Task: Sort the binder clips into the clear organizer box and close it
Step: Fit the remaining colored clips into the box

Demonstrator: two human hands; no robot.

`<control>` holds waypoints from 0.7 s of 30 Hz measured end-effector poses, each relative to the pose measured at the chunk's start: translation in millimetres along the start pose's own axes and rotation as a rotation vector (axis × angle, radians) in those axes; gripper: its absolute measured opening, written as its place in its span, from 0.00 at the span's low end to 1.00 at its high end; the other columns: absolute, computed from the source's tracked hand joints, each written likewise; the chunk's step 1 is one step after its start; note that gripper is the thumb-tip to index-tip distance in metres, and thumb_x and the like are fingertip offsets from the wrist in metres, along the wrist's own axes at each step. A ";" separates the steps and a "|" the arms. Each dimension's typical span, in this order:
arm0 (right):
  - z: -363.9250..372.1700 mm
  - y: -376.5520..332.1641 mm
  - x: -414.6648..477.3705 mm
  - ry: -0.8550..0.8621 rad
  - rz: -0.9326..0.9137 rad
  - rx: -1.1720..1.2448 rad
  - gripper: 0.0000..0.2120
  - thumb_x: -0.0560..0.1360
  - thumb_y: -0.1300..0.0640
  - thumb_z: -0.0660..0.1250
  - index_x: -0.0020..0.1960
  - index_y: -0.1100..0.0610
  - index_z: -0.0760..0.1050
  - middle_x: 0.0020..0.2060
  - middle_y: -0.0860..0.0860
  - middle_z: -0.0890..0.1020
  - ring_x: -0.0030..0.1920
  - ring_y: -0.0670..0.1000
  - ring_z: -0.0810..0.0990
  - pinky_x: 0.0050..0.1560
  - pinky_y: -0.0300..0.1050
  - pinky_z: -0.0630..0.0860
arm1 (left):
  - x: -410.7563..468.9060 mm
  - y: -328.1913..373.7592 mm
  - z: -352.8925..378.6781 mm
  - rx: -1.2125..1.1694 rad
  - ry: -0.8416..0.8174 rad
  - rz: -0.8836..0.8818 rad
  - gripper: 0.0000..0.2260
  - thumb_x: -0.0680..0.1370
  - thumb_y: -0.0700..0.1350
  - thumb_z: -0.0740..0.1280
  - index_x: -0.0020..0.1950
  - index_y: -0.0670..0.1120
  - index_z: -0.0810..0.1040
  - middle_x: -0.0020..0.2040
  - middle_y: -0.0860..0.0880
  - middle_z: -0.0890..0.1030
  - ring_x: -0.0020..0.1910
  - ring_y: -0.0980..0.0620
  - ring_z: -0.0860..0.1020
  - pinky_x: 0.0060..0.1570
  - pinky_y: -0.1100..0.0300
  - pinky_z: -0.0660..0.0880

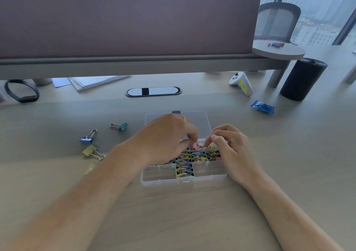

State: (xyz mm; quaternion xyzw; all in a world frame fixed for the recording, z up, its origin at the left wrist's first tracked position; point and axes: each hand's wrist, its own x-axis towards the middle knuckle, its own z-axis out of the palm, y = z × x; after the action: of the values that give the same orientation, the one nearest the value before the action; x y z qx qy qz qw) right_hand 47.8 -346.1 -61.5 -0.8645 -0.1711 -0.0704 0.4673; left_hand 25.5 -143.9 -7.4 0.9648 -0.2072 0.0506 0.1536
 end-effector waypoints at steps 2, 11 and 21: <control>0.0 -0.2 -0.2 0.010 -0.001 0.004 0.17 0.76 0.47 0.59 0.36 0.45 0.83 0.48 0.42 0.80 0.51 0.42 0.79 0.47 0.35 0.69 | -2.6 -3.6 -3.4 -0.001 0.022 -0.006 0.06 0.81 0.48 0.69 0.56 0.54 0.85 0.53 0.58 0.83 0.51 0.58 0.78 0.56 0.61 0.74; -0.4 1.8 -0.4 0.010 -0.003 0.014 0.19 0.82 0.58 0.64 0.36 0.46 0.84 0.48 0.42 0.80 0.49 0.43 0.79 0.45 0.37 0.70 | -23.9 -38.6 -23.4 -0.056 0.179 -0.170 0.09 0.83 0.45 0.66 0.58 0.54 0.84 0.54 0.58 0.83 0.51 0.60 0.79 0.56 0.61 0.75; -0.1 -0.6 -0.3 0.012 -0.010 -0.004 0.20 0.83 0.58 0.63 0.36 0.46 0.84 0.48 0.41 0.80 0.50 0.42 0.79 0.46 0.34 0.70 | -65.5 -127.4 -56.0 0.259 -0.007 -0.725 0.21 0.80 0.35 0.62 0.71 0.51 0.73 0.68 0.44 0.75 0.65 0.41 0.74 0.64 0.48 0.72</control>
State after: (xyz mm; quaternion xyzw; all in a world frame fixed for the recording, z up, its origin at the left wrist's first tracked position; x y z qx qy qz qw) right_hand 47.3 -345.9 -61.1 -0.8640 -0.1725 -0.0783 0.4664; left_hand 17.0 9.5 0.0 0.9871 0.1550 0.0157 0.0376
